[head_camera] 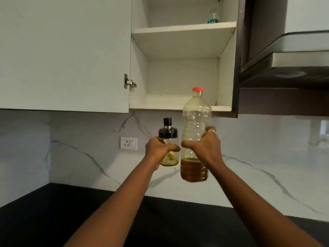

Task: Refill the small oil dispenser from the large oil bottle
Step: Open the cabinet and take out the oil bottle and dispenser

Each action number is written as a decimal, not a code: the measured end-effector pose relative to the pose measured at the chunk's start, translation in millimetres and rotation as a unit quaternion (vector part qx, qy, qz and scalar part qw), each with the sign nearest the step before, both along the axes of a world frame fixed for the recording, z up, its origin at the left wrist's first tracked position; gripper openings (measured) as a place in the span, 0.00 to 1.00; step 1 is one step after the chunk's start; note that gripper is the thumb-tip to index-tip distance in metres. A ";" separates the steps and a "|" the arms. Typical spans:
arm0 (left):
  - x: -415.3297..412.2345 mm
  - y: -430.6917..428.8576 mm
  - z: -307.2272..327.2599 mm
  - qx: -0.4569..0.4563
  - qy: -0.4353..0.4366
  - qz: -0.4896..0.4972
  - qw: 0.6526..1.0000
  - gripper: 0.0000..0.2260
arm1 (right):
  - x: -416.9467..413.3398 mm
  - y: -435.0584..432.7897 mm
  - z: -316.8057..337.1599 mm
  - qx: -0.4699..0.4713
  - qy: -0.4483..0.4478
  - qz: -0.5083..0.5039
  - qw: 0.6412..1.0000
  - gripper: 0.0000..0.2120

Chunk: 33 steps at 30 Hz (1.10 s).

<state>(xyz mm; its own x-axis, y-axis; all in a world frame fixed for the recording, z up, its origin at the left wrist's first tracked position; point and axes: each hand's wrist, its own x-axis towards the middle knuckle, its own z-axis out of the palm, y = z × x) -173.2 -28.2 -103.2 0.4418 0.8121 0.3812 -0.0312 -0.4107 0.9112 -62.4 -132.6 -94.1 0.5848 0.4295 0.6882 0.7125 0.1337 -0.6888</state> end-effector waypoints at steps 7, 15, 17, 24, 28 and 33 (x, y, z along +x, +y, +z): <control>3.7 33.7 -86.0 -0.029 0.042 0.023 0.998 0.23 | 21.5 26.4 -101.7 -0.006 0.056 0.007 0.998 0.34; 24.0 85.0 -195.3 -0.058 0.083 0.045 0.994 0.30 | 50.2 68.8 -207.2 -0.043 0.141 0.004 0.989 0.38; 29.1 98.3 -219.7 -0.081 0.085 0.046 0.992 0.32 | 54.5 79.4 -229.2 -0.049 0.161 0.002 0.986 0.39; 42.1 140.7 -292.3 -0.141 0.140 0.030 0.980 0.34 | 58.7 115.2 -289.9 -0.097 0.204 -0.005 0.974 0.47; 44.1 152.2 -326.4 -0.167 0.150 0.031 0.974 0.30 | 58.0 129.4 -322.5 -0.114 0.233 0.004 0.966 0.47; 46.0 160.7 -356.3 -0.195 0.160 0.042 0.967 0.32 | 64.2 136.7 -343.9 -0.121 0.256 -0.007 0.959 0.47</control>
<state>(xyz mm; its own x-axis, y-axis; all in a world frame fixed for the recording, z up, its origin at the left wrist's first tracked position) -127.2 132.5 -459.5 0.4123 0.9048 -0.1068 0.2959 -0.0222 0.9549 1.9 4.1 -438.0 0.8259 0.5306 0.1906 0.2733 -0.0812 -0.9585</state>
